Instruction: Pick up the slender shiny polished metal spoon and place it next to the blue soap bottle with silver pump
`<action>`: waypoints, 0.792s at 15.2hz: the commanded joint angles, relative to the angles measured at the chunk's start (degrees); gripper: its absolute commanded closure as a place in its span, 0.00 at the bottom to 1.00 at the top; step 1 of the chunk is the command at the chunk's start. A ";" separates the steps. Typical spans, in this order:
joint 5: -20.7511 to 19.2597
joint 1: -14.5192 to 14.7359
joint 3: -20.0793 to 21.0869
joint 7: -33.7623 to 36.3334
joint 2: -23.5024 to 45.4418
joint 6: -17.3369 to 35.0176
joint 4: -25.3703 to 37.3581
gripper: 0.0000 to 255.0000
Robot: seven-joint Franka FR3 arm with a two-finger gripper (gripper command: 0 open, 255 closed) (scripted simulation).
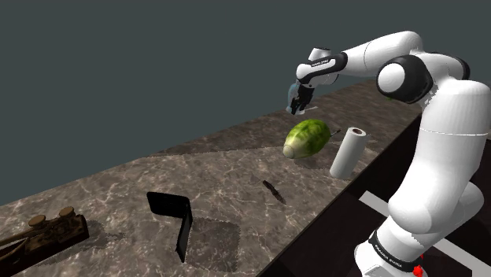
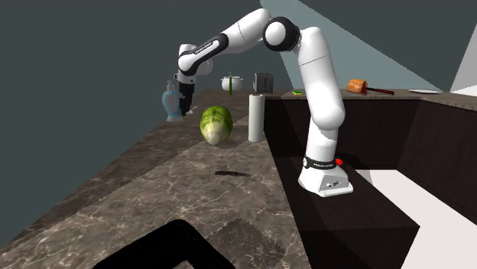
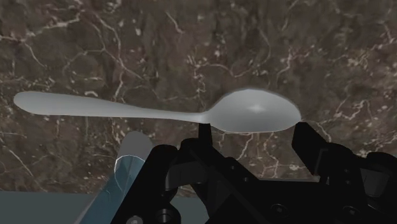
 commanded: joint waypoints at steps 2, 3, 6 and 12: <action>0.20 -0.12 0.04 -0.30 0.79 2.08 -1.27 1.00; 0.26 -0.13 0.07 -0.35 1.08 2.73 -1.63 1.00; 0.44 -0.17 0.15 -0.51 2.01 4.67 -2.64 1.00; 0.73 -0.24 0.29 -0.77 3.54 7.45 -3.91 1.00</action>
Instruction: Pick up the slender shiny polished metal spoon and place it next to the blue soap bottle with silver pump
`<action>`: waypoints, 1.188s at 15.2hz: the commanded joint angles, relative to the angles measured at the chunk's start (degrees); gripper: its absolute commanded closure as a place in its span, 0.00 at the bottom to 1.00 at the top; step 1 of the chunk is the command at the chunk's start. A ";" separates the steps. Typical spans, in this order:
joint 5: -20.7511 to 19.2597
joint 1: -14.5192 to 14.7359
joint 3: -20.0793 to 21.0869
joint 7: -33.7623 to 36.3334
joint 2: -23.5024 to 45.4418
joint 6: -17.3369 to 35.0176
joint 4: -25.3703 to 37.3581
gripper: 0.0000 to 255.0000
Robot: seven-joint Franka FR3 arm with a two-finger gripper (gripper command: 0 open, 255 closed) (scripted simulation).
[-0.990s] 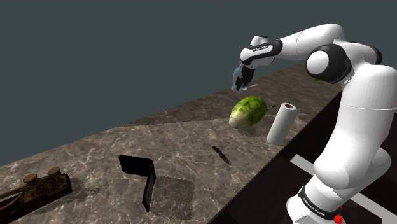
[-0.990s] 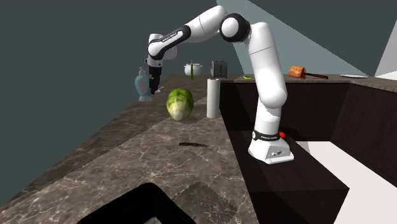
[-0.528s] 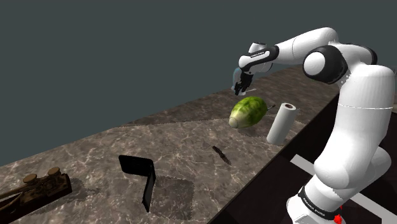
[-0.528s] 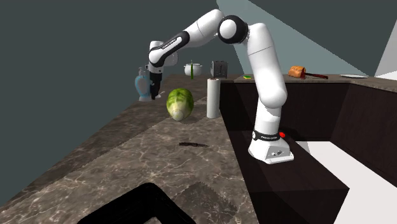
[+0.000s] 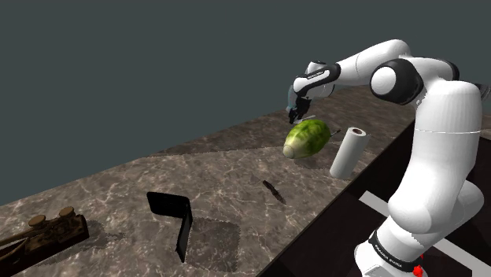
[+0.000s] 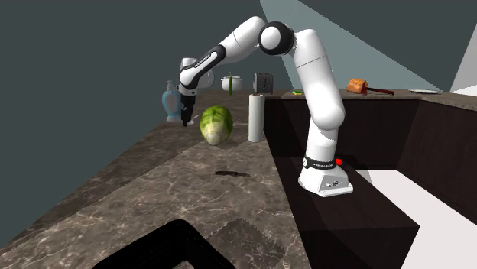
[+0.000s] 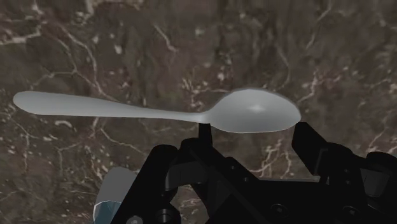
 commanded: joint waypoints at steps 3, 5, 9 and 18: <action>0.02 0.01 0.02 0.01 0.15 0.21 -0.02 1.00; 0.02 0.01 0.02 0.01 0.15 0.21 -0.02 1.00; 0.02 0.01 0.02 0.01 0.15 0.20 -0.02 0.00; -0.63 0.16 -0.32 0.41 -4.26 -5.05 0.85 0.00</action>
